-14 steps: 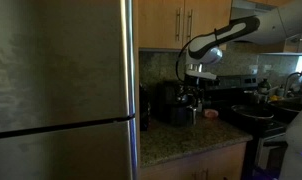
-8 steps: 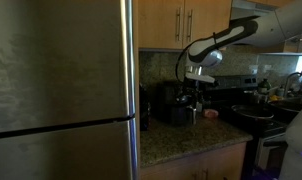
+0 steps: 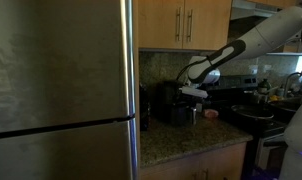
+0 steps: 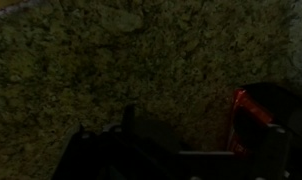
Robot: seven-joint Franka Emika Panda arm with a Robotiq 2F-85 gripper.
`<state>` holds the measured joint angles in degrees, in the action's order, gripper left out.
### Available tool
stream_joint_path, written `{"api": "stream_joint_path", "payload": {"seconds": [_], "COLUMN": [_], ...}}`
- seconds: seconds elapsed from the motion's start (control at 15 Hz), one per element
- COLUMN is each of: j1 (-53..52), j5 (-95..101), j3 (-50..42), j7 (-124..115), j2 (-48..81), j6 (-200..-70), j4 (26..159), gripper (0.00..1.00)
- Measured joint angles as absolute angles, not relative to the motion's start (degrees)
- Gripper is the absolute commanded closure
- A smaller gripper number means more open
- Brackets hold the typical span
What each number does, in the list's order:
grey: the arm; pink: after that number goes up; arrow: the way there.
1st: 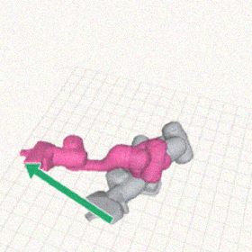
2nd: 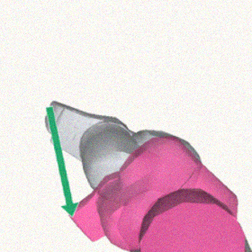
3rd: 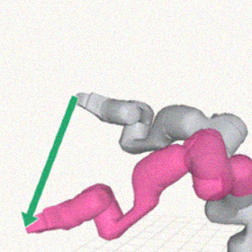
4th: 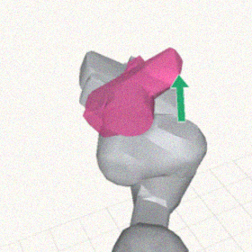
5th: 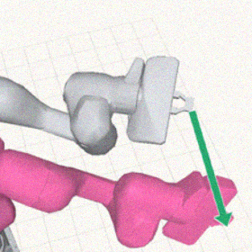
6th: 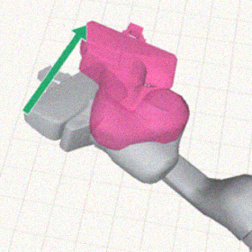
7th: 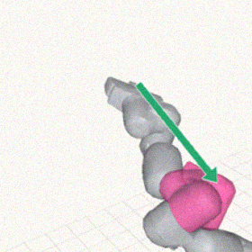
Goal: Turn on the air fryer
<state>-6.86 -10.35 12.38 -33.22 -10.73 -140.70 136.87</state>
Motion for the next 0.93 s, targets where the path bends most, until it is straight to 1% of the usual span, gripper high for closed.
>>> {"api": "stream_joint_path", "payload": {"seconds": [0.47,0.93], "j1": [-6.96,-5.1], "j5": [-9.03,14.21], "j3": [12.44,12.57], "j7": [-33.13,-33.08], "j2": [-10.97,-9.94], "j6": [-141.62,-152.29], "j4": [136.83,136.58], "gripper": [0.0,0.0]}}
